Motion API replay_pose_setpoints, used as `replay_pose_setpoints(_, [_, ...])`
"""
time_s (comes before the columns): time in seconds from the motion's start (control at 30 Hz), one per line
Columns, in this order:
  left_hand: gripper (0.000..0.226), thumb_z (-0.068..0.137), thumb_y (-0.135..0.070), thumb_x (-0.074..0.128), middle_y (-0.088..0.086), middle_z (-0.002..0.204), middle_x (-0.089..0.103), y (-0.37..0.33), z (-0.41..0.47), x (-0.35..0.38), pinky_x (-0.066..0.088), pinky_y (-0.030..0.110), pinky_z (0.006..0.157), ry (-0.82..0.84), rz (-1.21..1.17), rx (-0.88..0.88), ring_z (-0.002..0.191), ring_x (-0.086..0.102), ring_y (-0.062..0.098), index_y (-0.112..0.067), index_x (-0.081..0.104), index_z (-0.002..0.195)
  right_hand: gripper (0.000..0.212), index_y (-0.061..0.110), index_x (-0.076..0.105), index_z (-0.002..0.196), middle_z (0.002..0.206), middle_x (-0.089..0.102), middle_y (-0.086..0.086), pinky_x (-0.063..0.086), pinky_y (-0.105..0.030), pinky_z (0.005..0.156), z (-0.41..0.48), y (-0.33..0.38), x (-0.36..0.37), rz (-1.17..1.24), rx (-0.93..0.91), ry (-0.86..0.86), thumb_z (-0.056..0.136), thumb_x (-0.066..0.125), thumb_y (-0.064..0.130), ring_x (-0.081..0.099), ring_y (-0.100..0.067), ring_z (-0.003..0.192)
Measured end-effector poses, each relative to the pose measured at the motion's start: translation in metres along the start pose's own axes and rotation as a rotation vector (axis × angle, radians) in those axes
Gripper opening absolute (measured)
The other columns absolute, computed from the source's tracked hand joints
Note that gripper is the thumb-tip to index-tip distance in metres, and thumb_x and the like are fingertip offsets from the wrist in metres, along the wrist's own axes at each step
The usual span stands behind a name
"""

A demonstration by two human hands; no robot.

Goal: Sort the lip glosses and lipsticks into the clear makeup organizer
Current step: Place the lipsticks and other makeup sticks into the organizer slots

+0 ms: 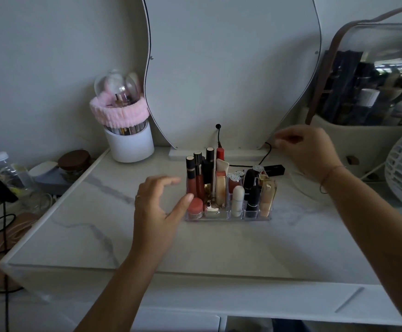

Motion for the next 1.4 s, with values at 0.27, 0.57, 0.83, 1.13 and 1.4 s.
replay_pose_setpoints(0.27, [0.023, 0.081, -0.032, 0.064, -0.011, 0.098, 0.068, -0.019, -0.018, 0.040, 0.041, 0.033, 0.084, 0.355, 0.164, 0.121, 0.098, 0.058, 0.012, -0.020, 0.071, 0.100, 0.035, 0.015, 0.062, 0.115, 0.123, 0.061, -0.009, 0.038, -0.034, 0.096, 0.001, -0.073, 0.062, -0.305, 0.036, 0.383, 0.080, 0.065, 0.011, 0.054, -0.028, 0.113])
replay_pose_setpoints(0.57, [0.033, 0.080, -0.031, 0.068, -0.004, 0.108, 0.070, -0.020, -0.022, 0.057, 0.035, 0.032, 0.085, 0.426, 0.454, 0.257, 0.104, 0.062, 0.021, -0.017, 0.069, 0.109, 0.022, 0.021, 0.065, 0.102, 0.103, 0.065, -0.006, 0.044, -0.044, 0.090, -0.005, -0.073, 0.070, -0.398, 0.000, 0.423, 0.081, 0.060, 0.022, 0.055, -0.029, 0.101])
replay_pose_setpoints(0.83, [0.031, 0.079, -0.030, 0.071, -0.010, 0.106, 0.071, -0.020, -0.019, 0.058, 0.030, 0.030, 0.072, 0.388, 0.492, 0.230, 0.097, 0.059, 0.021, -0.022, 0.069, 0.108, 0.023, 0.018, 0.059, 0.110, 0.090, 0.059, 0.003, 0.039, -0.027, 0.069, -0.024, -0.057, 0.031, -0.069, 0.146, 0.178, 0.087, 0.056, 0.021, 0.053, -0.014, 0.080])
replay_pose_setpoints(1.13, [0.034, 0.074, -0.027, 0.076, -0.014, 0.099, 0.070, -0.017, -0.014, 0.055, 0.018, 0.027, 0.070, 0.389, 0.325, 0.160, 0.095, 0.054, 0.018, -0.026, 0.067, 0.107, 0.025, 0.033, 0.059, 0.107, 0.084, 0.055, 0.024, 0.041, -0.009, 0.063, -0.041, 0.054, -0.022, 0.085, -0.103, 0.074, 0.082, 0.060, 0.031, 0.055, 0.003, 0.072])
replay_pose_setpoints(1.4, [0.027, 0.069, -0.016, 0.080, -0.010, 0.091, 0.071, -0.019, -0.012, 0.040, 0.026, 0.027, 0.073, 0.244, 0.237, 0.153, 0.092, 0.052, 0.013, -0.021, 0.071, 0.094, 0.029, 0.027, 0.056, 0.099, 0.085, 0.057, 0.018, 0.044, -0.005, 0.060, -0.062, 0.094, 0.010, 0.012, -0.187, 0.255, 0.074, 0.072, 0.027, 0.054, 0.006, 0.066])
Point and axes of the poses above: each hand's wrist, its own z-axis towards the middle knuckle, its own x-axis out of the palm, y = z × x, the point moved 7 cm from there along z, towards the middle knuckle
